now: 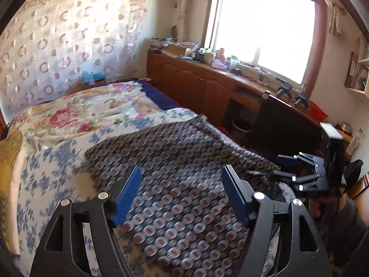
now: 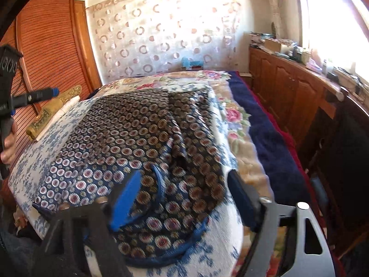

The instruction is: Fold small clothes

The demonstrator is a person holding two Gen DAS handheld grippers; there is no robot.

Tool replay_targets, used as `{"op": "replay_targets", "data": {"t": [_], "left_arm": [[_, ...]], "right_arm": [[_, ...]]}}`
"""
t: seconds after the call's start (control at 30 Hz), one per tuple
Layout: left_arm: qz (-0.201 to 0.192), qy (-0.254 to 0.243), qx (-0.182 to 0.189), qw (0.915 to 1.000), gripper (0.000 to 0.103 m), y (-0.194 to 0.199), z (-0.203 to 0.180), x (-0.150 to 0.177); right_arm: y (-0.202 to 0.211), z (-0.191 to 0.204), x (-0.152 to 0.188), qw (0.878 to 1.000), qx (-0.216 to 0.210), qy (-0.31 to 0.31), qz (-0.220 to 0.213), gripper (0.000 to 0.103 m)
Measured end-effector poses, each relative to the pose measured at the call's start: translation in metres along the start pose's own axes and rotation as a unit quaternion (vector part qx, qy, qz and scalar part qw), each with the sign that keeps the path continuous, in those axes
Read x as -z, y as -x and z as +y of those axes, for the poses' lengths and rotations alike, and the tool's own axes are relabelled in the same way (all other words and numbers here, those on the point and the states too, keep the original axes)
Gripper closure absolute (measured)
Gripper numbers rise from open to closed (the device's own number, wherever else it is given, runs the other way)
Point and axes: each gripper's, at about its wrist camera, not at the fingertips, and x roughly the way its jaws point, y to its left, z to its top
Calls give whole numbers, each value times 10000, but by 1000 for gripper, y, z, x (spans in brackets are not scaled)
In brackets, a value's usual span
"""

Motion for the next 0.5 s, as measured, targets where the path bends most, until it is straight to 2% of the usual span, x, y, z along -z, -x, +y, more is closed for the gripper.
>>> {"op": "replay_targets", "data": {"t": [0.07,0.23,0.37,0.43,0.47,0.5], "left_arm": [[46,54,-88,9999,30,0,6,7],[87,120,-230,9996,30,3,17,25],[113,209,-261,9994,30,4,26,36],[153,223,-280,9992,30,2,27,42],[171,222,-292,9992,30,1,28,46],[188,229,-296,9991,30,0,29,48]], "right_arm": [[-12,2,-9,9999,-129,64,79,43],[-46,8,-32,9991,-117,257,328,50],[-81,12,-43,9966,-28,345,754,61],[-92,12,-45,9954,11,387,876,72],[-95,13,-46,9950,11,410,911,87],[-94,15,-46,9950,4,442,895,98]]}}
